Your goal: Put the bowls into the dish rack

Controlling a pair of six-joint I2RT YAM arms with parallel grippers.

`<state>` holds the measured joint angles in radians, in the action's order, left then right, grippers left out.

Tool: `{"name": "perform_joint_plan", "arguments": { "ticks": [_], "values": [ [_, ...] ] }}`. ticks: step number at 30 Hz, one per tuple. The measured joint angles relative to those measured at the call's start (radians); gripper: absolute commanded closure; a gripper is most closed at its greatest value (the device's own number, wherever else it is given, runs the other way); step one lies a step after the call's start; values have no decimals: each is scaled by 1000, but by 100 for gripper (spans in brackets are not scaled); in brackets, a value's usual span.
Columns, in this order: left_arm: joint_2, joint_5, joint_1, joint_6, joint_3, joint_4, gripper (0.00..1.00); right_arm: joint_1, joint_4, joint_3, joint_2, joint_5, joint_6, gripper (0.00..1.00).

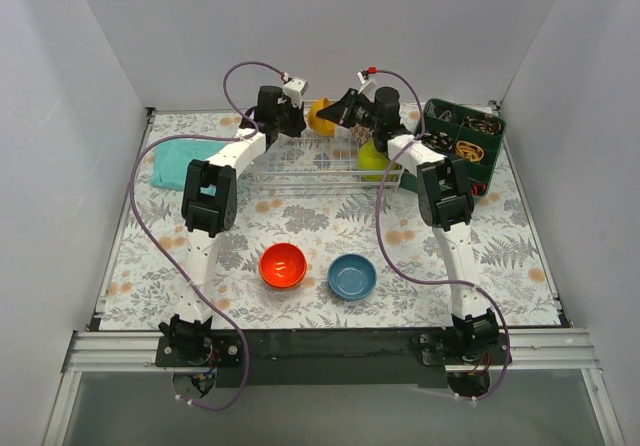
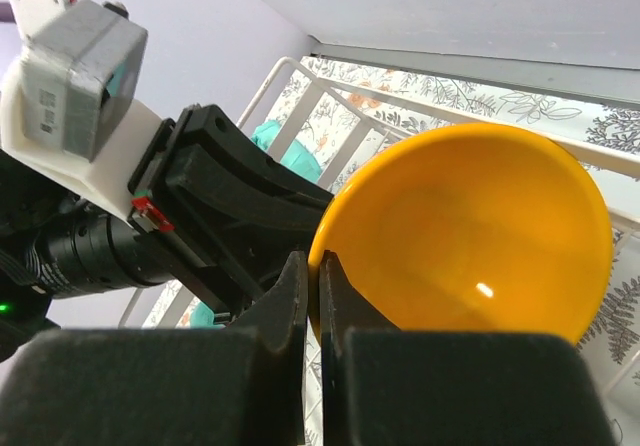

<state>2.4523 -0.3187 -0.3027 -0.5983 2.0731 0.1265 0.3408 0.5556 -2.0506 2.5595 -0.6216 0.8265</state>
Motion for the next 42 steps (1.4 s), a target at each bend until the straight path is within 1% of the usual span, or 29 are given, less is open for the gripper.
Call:
{"name": "perform_joint_plan", "arguments": {
  "ticks": [4, 9, 15, 24, 31, 42],
  "values": [
    [-40, 83, -3, 0, -69, -1, 100, 0, -24, 39, -37, 0, 12, 99],
    [-118, 193, -5, 19, -144, 0, 100, 8, -48, 69, -65, -2, 76, 99],
    [-225, 256, 2, 41, -203, -15, 100, 40, -60, 57, -64, 5, 141, 99],
    [-266, 273, 6, 40, -267, -29, 100, 116, -62, 60, -64, 3, 222, 99],
    [-277, 266, 6, 37, -309, -19, 100, 112, -29, 85, -64, 1, 275, 99],
    [-277, 218, 6, 41, -309, 18, 100, 87, 109, 279, -141, 6, 373, 99]
  ]
}}
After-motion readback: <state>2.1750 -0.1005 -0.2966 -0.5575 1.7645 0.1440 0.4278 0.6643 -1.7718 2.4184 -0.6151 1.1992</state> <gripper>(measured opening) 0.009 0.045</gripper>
